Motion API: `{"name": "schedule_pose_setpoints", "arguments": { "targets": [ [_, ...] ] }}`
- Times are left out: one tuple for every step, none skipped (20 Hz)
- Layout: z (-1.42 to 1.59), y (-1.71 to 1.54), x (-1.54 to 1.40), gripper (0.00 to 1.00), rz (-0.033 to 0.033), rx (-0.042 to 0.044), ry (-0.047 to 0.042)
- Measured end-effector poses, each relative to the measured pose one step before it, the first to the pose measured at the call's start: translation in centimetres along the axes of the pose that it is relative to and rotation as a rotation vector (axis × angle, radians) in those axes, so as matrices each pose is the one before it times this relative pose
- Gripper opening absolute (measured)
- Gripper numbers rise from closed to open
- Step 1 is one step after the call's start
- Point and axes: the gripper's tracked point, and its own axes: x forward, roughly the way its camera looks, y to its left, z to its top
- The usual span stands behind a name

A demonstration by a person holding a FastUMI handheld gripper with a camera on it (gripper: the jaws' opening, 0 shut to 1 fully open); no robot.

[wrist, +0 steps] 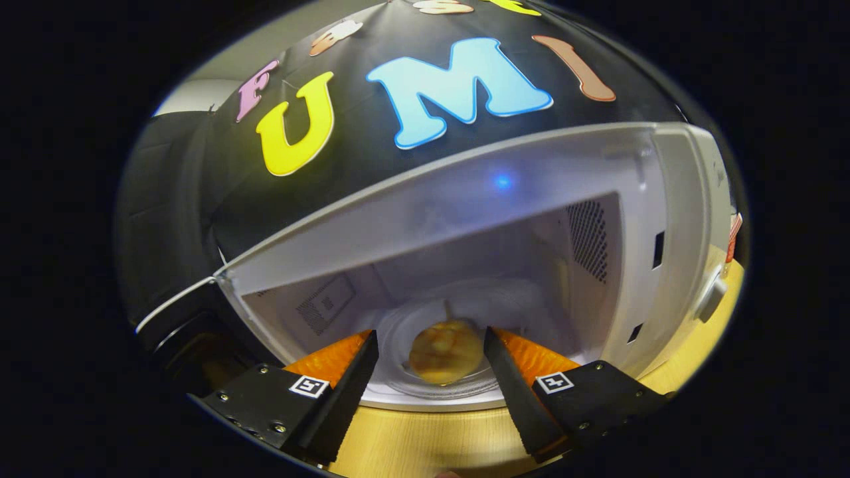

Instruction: Open the microwave, put the food inside, and close the microwave door.

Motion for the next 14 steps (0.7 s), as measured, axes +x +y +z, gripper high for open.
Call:
{"name": "schedule_pose_setpoints", "arguments": {
  "targets": [
    [0.634, 0.669, -1.193, 0.97, 0.01343, -0.00365, -0.01061],
    [0.615, 0.770, -1.216, 0.98, 0.01179, -0.00720, -0.01361],
    [0.798, 0.782, -1.338, 0.98, 0.01187, -0.01224, -0.01606],
    [0.728, 0.608, -1.323, 0.97, 0.00888, -0.01381, -0.01700],
    [0.733, 0.720, -1.433, 0.97, 0.01021, -0.01377, -0.01497],
    [0.671, 0.698, -1.457, 0.97, 0.00761, -0.01289, -0.01412],
    [0.600, 0.629, -1.385, 0.97, 0.00719, -0.01141, -0.00979],
    [0.585, 0.817, -1.605, 0.97, 0.00954, -0.00936, -0.00731],
    [0.615, 0.746, -1.500, 0.97, 0.01021, -0.01051, -0.00868],
    [0.532, 0.741, -1.521, 0.97, 0.00810, -0.01238, -0.00863],
    [0.463, 0.637, -1.465, 0.97, 0.00338, -0.01485, -0.00684],
    [0.290, 0.628, -1.428, 0.97, 0.00244, -0.01019, -0.00431],
    [0.305, 0.708, -1.374, 0.97, 0.00734, -0.00244, -0.00496],
    [0.128, 0.915, -1.105, 0.97, 0.00835, 0.00209, -0.00223]
  ]
}}
